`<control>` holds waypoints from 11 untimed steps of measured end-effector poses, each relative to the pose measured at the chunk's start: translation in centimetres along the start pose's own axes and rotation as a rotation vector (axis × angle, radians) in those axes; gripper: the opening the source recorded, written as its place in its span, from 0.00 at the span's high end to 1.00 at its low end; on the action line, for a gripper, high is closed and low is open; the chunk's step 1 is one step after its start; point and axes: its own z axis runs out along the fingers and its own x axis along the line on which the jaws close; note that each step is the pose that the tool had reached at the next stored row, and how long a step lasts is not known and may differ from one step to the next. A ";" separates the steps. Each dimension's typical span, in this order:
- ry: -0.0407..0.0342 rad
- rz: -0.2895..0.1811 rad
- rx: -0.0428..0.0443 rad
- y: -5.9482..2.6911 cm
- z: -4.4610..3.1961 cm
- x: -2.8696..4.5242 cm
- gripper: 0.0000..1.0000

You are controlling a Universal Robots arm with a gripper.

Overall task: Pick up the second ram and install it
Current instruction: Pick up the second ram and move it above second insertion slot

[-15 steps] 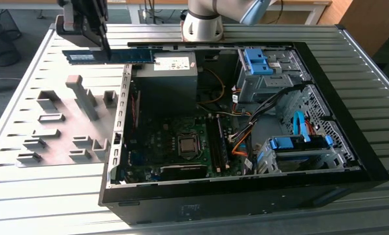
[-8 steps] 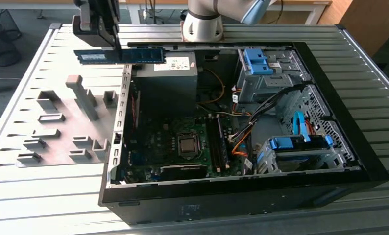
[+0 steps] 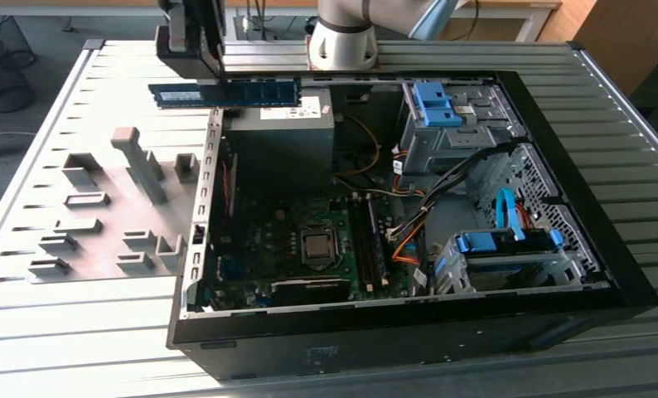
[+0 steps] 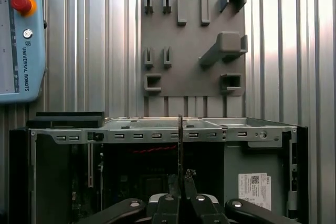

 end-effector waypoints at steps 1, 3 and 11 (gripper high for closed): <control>0.0000 0.000 -0.0001 -0.24 -0.01 -0.01 0.86; 0.0000 0.000 0.0000 -0.72 -0.01 -0.02 0.86; 0.0001 0.000 -0.0001 -3.38 -0.06 -0.08 0.86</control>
